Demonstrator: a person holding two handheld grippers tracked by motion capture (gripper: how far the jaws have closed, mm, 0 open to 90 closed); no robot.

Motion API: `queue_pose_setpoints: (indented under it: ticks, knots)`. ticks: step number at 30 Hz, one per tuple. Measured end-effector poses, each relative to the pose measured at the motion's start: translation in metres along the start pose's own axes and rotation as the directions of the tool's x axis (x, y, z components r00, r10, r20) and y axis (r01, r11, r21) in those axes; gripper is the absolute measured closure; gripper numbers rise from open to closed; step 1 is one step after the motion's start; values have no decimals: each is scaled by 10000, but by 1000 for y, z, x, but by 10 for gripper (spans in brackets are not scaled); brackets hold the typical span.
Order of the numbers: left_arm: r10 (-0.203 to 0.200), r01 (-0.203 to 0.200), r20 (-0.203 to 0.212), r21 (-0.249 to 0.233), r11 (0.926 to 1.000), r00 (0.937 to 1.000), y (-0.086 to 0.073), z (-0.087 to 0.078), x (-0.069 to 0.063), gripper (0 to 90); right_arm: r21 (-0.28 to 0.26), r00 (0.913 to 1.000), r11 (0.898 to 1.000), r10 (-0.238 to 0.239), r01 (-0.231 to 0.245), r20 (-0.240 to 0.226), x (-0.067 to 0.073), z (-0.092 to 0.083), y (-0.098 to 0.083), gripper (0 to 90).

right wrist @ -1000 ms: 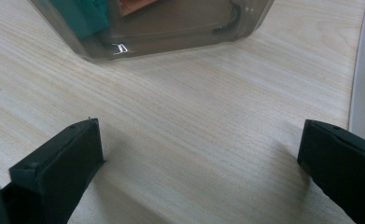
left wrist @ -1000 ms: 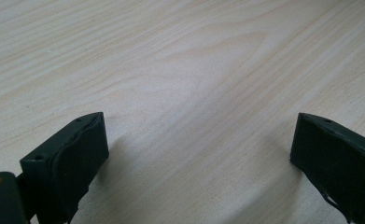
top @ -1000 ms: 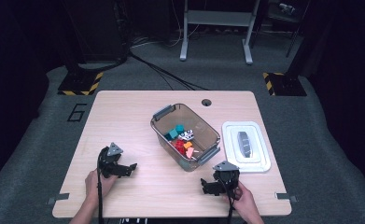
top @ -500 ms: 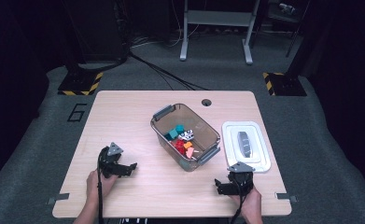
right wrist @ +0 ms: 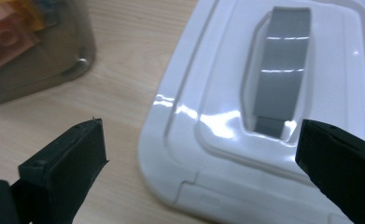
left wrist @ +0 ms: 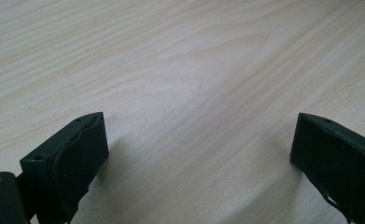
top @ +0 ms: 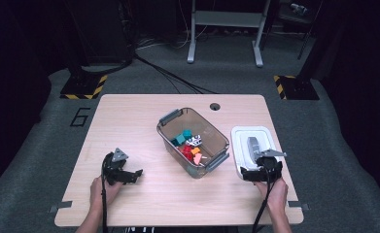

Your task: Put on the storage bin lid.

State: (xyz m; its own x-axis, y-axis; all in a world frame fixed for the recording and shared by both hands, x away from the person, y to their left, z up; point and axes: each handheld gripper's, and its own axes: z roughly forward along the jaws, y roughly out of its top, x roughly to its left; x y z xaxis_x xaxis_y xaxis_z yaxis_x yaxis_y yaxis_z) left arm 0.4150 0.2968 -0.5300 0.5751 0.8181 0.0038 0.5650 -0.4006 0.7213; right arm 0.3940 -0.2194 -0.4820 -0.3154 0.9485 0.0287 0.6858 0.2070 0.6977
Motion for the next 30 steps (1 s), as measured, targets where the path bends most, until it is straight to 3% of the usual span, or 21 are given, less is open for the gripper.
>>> queue_pose_setpoints:
  ticks: [3,11,12,16,21,23,27,30]
  knots:
    - [-1,1,-3,-3,10000,10000,0,0,0,39,162,9998,9997,170,-171,59,-5,2,6,15]
    - [-4,4,-1,-4,10000,10000,0,0,0,39,764,9965,9951,589,-633,587,-22,22,24,154]
    - [-3,3,-2,-2,10000,10000,0,0,0,39,821,9970,9956,402,-456,659,-26,27,27,209]
    - [-8,8,1,-17,10000,10000,0,0,0,39,1164,9898,9910,506,-663,1331,-30,37,32,393]
    - [-10,10,-1,-20,10000,10000,0,0,0,39,1137,9883,9904,628,-789,1387,-34,42,33,654]
    - [-12,12,-3,-20,10000,10000,0,0,0,39,1086,9853,9915,536,-718,1624,-33,41,35,666]
    - [-17,17,-1,-22,10000,10000,0,0,0,39,917,9844,9915,773,-926,1582,-35,34,39,671]
    - [-20,20,-4,-22,10000,10000,0,0,0,39,793,9854,9938,640,-773,1577,-37,28,42,673]
